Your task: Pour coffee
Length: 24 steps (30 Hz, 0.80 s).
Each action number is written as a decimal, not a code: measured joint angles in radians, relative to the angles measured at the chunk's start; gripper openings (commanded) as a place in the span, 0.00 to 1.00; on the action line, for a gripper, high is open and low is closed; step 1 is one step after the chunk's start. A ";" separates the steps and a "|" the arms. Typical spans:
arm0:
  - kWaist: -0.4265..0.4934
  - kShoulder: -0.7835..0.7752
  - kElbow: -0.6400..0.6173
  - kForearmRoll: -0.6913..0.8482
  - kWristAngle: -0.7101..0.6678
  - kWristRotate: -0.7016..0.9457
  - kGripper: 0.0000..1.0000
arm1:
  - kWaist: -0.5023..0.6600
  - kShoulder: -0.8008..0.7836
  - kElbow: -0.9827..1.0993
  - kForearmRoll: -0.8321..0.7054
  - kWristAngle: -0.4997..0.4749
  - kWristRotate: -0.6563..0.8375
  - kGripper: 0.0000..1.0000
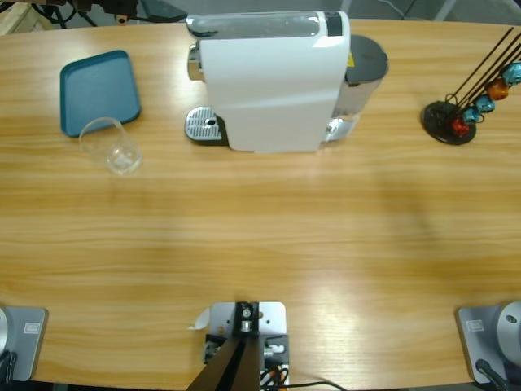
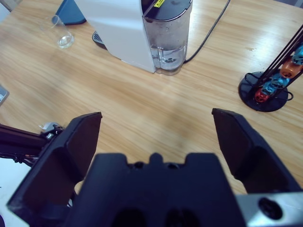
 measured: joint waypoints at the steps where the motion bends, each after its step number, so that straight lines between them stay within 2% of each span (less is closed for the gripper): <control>1: 0.000 0.002 0.000 -0.001 0.000 -0.002 0.59 | 0.000 0.000 0.000 0.000 0.000 0.000 1.00; 3: 0.000 0.004 0.000 -0.004 0.000 -0.005 0.62 | 0.000 0.000 0.000 0.000 0.000 0.000 1.00; 4: 0.000 0.004 0.000 -0.004 0.000 -0.006 0.68 | 0.000 0.000 0.000 0.000 0.000 0.000 1.00; 5: 0.000 0.004 0.000 -0.004 0.000 -0.006 0.80 | 0.000 0.000 0.000 0.000 0.000 0.000 1.00; 7: 0.000 0.004 0.004 -0.005 0.000 -0.006 0.92 | 0.000 0.000 0.000 0.000 0.000 0.000 1.00; 13: -0.018 0.004 0.040 -0.007 0.001 0.006 0.93 | 0.000 0.000 0.000 -0.001 0.000 0.000 1.00; 14: -0.018 0.004 0.040 -0.007 0.001 0.011 0.90 | 0.000 0.000 0.000 -0.001 0.000 0.000 1.00; 15: -0.018 0.004 0.040 -0.007 0.001 0.014 0.83 | 0.000 0.000 0.000 -0.001 0.000 0.000 1.00; 17: -0.019 0.004 0.040 -0.008 0.001 0.017 0.59 | 0.000 0.000 0.000 -0.001 -0.002 0.000 1.00; 19: -0.020 0.004 0.040 -0.014 0.001 0.018 0.55 | 0.000 0.000 0.000 -0.001 -0.003 0.000 1.00; 22: -0.021 0.004 0.040 -0.025 0.001 0.019 0.43 | 0.000 0.000 0.000 -0.001 -0.003 0.000 1.00; 24: -0.022 0.007 0.040 -0.032 0.000 0.019 0.22 | 0.000 0.000 0.000 -0.001 -0.003 0.000 1.00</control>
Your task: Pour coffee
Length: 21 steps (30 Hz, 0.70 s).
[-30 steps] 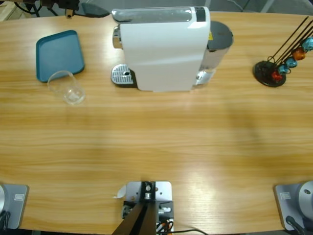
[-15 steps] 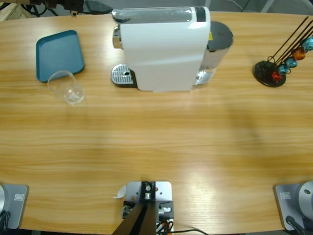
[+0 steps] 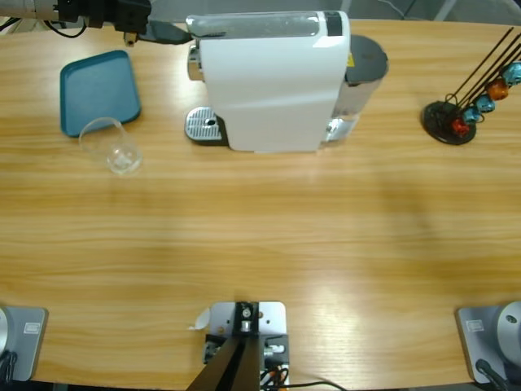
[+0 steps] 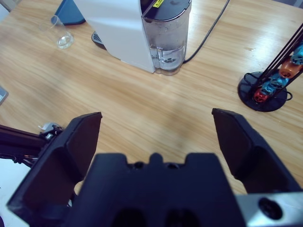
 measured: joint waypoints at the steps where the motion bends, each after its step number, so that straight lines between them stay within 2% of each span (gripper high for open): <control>1: 0.000 0.002 0.000 -0.002 0.000 0.000 0.11 | 0.000 0.000 0.000 0.000 0.000 0.000 1.00; 2: 0.000 0.004 0.000 -0.004 0.000 0.000 0.03 | 0.000 0.000 0.000 0.000 0.000 0.000 1.00; 3: -0.001 0.007 0.000 -0.004 0.000 0.000 0.00 | 0.000 0.000 0.000 0.000 0.000 0.000 1.00; 21: 0.005 0.013 0.019 -0.032 0.000 0.006 0.00 | 0.000 0.001 0.008 -0.015 0.000 0.000 0.98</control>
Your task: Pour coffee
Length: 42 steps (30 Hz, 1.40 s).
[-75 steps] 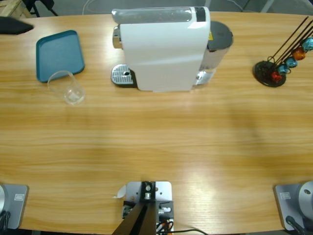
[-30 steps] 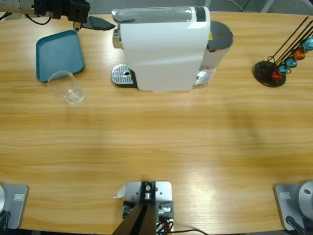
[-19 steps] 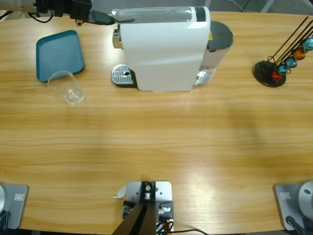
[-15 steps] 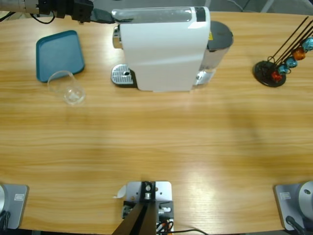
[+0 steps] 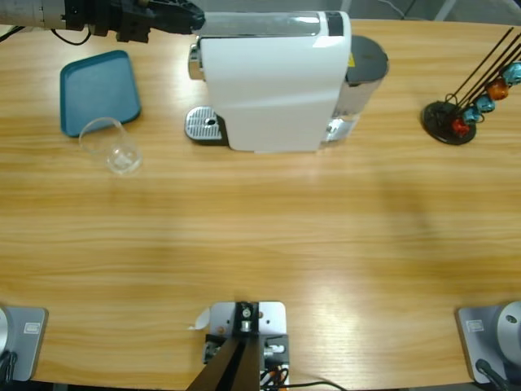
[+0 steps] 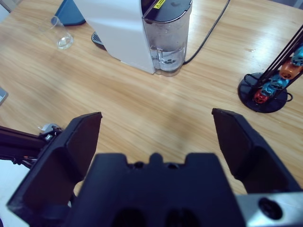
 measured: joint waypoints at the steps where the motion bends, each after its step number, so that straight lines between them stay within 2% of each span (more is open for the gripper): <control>1: 0.000 -0.001 -0.004 0.000 0.000 -0.001 0.00 | 0.000 0.000 0.000 0.000 0.000 0.000 0.98; 7: -0.053 -0.026 -0.173 0.000 -0.016 -0.003 0.00 | 0.000 0.000 0.001 0.000 0.000 0.000 0.98; 8: -0.061 -0.026 -0.209 0.010 -0.018 -0.003 0.16 | 0.000 0.001 0.001 0.000 0.000 0.000 0.99; 9: -0.068 -0.026 -0.243 0.023 -0.018 -0.003 0.44 | 0.001 0.001 0.002 0.000 0.000 0.000 1.00; 10: -0.075 -0.026 -0.269 0.034 -0.018 -0.001 0.51 | 0.001 0.002 0.002 0.000 0.000 0.000 1.00; 13: -0.109 -0.022 -0.354 0.107 0.006 0.063 0.54 | 0.001 0.002 0.003 0.000 -0.011 0.000 1.00; 15: -0.134 -0.020 -0.402 0.196 0.068 0.195 0.54 | 0.001 0.002 0.003 0.000 -0.023 0.000 1.00; 18: -0.191 -0.021 -0.434 0.327 0.250 0.457 0.54 | 0.001 0.003 0.003 -0.002 -0.030 0.000 1.00; 19: -0.219 -0.021 -0.435 0.371 0.332 0.552 0.65 | 0.001 0.004 0.003 -0.002 -0.031 0.000 1.00; 20: -0.245 -0.021 -0.435 0.413 0.411 0.642 0.88 | 0.001 0.007 0.003 -0.003 -0.032 0.000 1.00; 22: -0.287 -0.027 -0.424 0.472 0.515 0.784 0.91 | 0.001 0.016 0.003 -0.004 -0.034 -0.002 1.00; 25: -0.333 -0.088 -0.337 0.501 0.563 0.940 0.97 | 0.001 0.049 0.003 -0.008 -0.074 -0.013 1.00; 29: -0.351 -0.279 -0.114 0.511 0.573 1.008 1.00 | -0.011 0.089 0.011 -0.078 -0.157 -0.021 0.98; 31: -0.354 -0.407 0.027 0.513 0.573 1.014 1.00 | -0.052 0.111 0.041 -0.152 -0.205 -0.021 0.86; 33: -0.353 -0.533 0.159 0.515 0.573 1.014 1.00 | -0.100 0.132 0.082 -0.228 -0.241 -0.024 0.80; 34: -0.354 -0.594 0.220 0.515 0.573 1.014 1.00 | -0.121 0.145 0.107 -0.274 -0.253 -0.027 0.72; 37: -0.354 -0.722 0.340 0.515 0.573 1.016 1.00 | -0.167 0.187 0.176 -0.404 -0.280 -0.044 0.60; 42: -0.354 -0.803 0.451 0.480 0.571 1.016 1.00 | -0.231 0.285 0.257 -0.598 -0.287 -0.049 0.60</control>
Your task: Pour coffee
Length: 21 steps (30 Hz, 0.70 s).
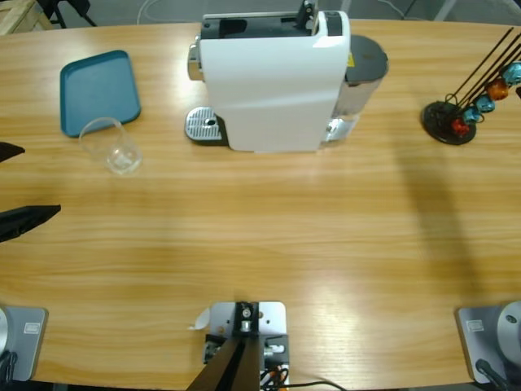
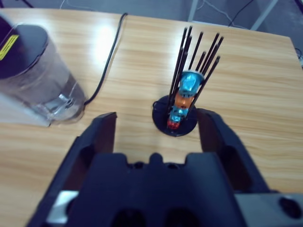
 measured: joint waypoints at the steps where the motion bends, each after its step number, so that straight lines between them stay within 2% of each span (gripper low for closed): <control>1: 0.002 -0.012 0.011 -0.015 0.000 0.000 1.00 | -0.012 0.022 0.010 -0.030 0.000 0.000 0.60; 5: 0.015 -0.032 0.032 -0.041 -0.012 0.000 1.00 | -0.054 0.117 0.028 -0.121 0.004 0.000 0.60; 12: 0.021 -0.037 0.038 -0.044 -0.013 -0.003 1.00 | -0.087 0.206 0.033 -0.188 0.022 0.000 0.59; 14: 0.021 -0.037 0.038 -0.044 -0.013 -0.007 1.00 | -0.098 0.224 0.033 -0.203 0.024 0.000 0.44; 21: 0.030 -0.037 0.041 -0.044 -0.013 -0.032 1.00 | -0.101 0.248 0.035 -0.208 0.025 0.000 0.43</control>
